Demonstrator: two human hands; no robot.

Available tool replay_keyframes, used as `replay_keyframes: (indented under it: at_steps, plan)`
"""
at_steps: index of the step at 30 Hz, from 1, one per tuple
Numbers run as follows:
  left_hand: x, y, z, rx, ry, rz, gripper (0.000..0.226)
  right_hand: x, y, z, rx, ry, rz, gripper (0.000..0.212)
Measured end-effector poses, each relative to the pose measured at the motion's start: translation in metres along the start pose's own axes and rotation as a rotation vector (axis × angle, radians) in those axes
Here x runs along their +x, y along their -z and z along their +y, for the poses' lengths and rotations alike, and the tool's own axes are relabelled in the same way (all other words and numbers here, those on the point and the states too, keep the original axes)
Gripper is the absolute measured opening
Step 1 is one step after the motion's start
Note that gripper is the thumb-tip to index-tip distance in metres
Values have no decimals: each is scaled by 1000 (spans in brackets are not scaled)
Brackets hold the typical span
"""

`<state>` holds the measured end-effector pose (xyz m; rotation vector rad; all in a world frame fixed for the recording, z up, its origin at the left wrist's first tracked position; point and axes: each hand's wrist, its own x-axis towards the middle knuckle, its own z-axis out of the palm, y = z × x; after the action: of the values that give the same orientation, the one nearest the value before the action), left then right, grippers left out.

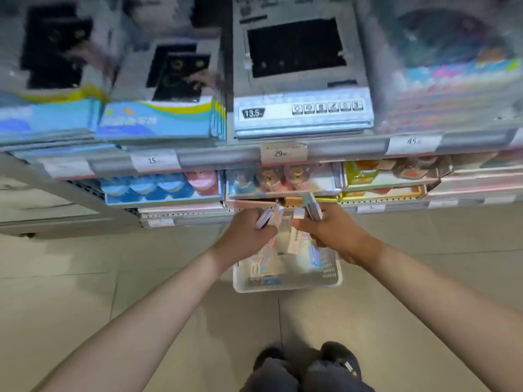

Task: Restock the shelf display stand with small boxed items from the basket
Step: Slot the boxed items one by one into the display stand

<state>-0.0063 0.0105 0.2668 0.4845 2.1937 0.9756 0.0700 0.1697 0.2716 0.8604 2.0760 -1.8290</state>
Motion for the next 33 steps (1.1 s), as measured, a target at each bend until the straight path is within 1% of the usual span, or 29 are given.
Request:
replay_keyframes:
  at_steps: [3, 7, 10, 11, 14, 17, 18, 20, 21, 23, 24, 25, 26, 27, 28, 29, 31, 33]
  plan:
    - [-42, 42, 64, -50, -26, 26, 18, -51, 14, -68, 63, 63, 13, 33]
    - [-94, 97, 149, -105, -47, 41, 15, -117, 31, -157, 78, 131, 1, 22]
    - [-136, 138, 214, -142, -124, 43, 30, -164, 43, -221, 107, 194, 0, 22]
    - [-149, 150, 233, -160, -138, 42, 30, -180, 47, -242, 116, 207, 3, 21]
    - [-183, 184, 286, -194, -170, 49, 10, -225, 56, -299, 141, 259, 19, 21]
    - [-212, 216, 333, -186, -238, 56, 22, -268, 66, -353, 129, 329, 44, 19]
    - [-224, 227, 350, -177, -264, 42, 20, -281, 70, -371, 123, 363, 37, 19]
    - [-244, 246, 383, -159, -309, 12, 13, -306, 77, -406, 120, 417, 35, 32]
    - [-254, 256, 397, -149, -338, 5, 14, -319, 81, -422, 117, 442, 40, 34]
    - [-270, 274, 422, -176, -344, -29, 15, -341, 89, -450, 142, 485, 47, 32]
    - [-278, 282, 435, -209, -335, -63, 11, -349, 93, -461, 174, 506, 48, 24]
    - [-285, 290, 446, -242, -327, -99, 14, -356, 98, -473, 197, 526, 54, 11]
    - [-293, 297, 456, -282, -316, -129, 16, -361, 101, -481, 219, 543, 61, 9]
    - [-299, 303, 466, -325, -320, -156, 8, -366, 105, -490, 240, 558, 57, 15]
    - [-305, 308, 474, -359, -334, -184, 9, -370, 108, -498, 257, 578, 44, 13]
    - [-308, 312, 480, -376, -343, -205, 16, -375, 110, -507, 279, 587, 41, 12]
    - [-315, 316, 492, -401, -356, -204, 16, -384, 114, -521, 330, 599, -14, 24]
    - [-317, 319, 501, -476, -353, -192, 13, -393, 115, -534, 353, 602, -72, 29]
